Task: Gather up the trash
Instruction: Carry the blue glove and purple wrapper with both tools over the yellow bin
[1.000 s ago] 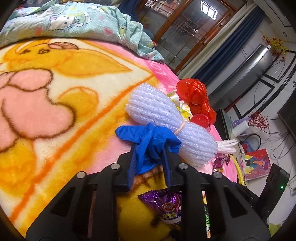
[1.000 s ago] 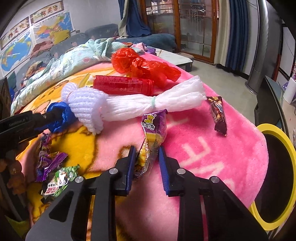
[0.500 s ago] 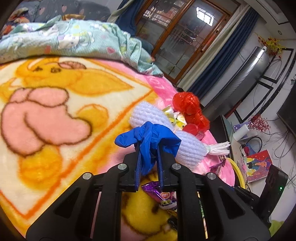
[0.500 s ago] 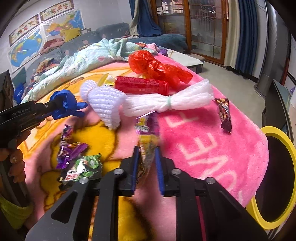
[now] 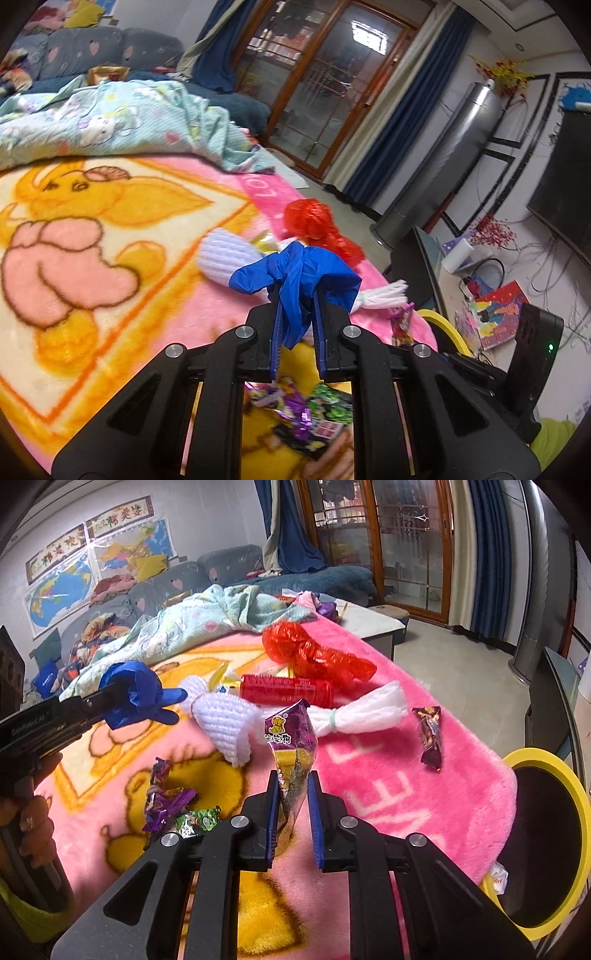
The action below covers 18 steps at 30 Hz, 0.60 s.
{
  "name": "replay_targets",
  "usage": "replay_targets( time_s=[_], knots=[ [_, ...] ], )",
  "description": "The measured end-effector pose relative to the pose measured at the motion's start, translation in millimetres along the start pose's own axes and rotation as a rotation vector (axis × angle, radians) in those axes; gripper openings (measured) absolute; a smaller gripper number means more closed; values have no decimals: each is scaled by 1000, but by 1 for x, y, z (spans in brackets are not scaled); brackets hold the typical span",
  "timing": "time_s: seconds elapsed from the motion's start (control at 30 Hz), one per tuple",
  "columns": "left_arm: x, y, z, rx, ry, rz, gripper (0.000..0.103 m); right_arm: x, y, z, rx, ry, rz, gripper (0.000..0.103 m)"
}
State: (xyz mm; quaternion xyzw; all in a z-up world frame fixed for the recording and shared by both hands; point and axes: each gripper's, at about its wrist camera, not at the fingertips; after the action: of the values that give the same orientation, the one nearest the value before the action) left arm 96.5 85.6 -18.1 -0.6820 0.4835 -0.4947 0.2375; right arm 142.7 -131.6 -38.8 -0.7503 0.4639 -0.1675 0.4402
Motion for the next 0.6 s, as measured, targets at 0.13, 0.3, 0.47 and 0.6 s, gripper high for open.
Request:
replay_targets(
  time_s=[0.13,0.3,0.47,0.6],
  knots=[
    [13,3,-1,-3,20,21,9,4,-5,-6,14,2,12,15],
    [28,5,-1,-10,45,41,9,15,-11,-17,37,12,28,15],
    [44,9,0,-20,74,69,9,29,-13,-30,56,29,46,15],
    [59,14,2,-33,99,96,9,39,-11,-40,64,41,58,15]
  ],
)
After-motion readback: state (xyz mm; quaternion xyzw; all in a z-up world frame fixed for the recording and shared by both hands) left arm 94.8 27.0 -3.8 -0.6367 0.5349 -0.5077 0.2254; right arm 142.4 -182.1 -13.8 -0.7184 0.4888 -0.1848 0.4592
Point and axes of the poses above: each gripper's, at about its wrist camera, not at the fingertips, and z roughly the way its jaws point, x to its right, y to its underside, and after that the axes turned 9 degrees about x, right-handed
